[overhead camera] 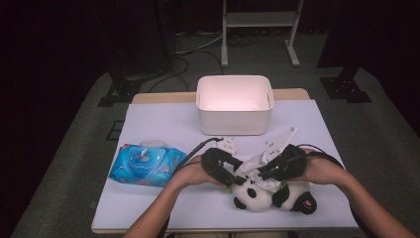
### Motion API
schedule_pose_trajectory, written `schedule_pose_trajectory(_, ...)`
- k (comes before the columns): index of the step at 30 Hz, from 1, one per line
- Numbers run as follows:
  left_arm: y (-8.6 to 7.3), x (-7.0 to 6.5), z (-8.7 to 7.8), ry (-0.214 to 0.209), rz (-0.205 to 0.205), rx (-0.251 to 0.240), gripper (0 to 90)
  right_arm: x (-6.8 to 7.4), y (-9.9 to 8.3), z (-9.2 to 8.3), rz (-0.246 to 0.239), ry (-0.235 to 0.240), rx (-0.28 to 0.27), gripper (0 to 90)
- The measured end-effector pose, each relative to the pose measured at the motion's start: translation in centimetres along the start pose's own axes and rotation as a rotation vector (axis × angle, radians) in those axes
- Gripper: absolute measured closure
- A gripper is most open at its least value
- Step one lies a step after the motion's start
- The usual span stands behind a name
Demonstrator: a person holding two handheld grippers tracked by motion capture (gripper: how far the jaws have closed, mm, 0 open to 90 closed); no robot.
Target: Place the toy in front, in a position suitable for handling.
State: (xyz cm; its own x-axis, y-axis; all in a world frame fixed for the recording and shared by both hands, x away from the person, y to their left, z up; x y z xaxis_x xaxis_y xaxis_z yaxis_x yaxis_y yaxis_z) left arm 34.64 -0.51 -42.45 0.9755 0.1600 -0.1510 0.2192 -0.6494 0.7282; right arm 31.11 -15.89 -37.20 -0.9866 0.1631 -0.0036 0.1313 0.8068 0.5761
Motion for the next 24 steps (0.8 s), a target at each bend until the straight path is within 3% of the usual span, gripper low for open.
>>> schedule_pose_trajectory(6, -0.2, -0.4, -0.1, -0.014, 0.006, 0.001, 24.6, 0.0, -0.4, -0.4, -0.004, 0.003, 0.002, 82.6)
schedule_pose_trajectory(13, -0.3, -1.1, -0.1, -0.026, 0.032, 0.01, 24.8, -1.2, -3.3, -1.0, 0.072, -0.044, 0.022, 82.6)
schedule_pose_trajectory(24, -0.4, -1.3, -0.1, -0.034, 0.026, 0.011, 24.8, -1.8, -2.4, -0.6, 0.073, -0.077, 0.035, 82.7)
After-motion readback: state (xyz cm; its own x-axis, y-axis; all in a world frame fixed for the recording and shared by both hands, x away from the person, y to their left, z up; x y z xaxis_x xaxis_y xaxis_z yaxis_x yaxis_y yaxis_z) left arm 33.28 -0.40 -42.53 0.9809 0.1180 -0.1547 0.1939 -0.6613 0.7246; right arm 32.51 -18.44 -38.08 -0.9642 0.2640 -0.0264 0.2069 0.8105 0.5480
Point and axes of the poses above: each handheld gripper's, and its own axes: z roughly forward along the jaws, y roughly out of its top, x roughly to its left, the point moved 5 cm from there along z, roughly forward along the jaws, and after that the axes turned 1 degree about z, right-handed, at the moved point
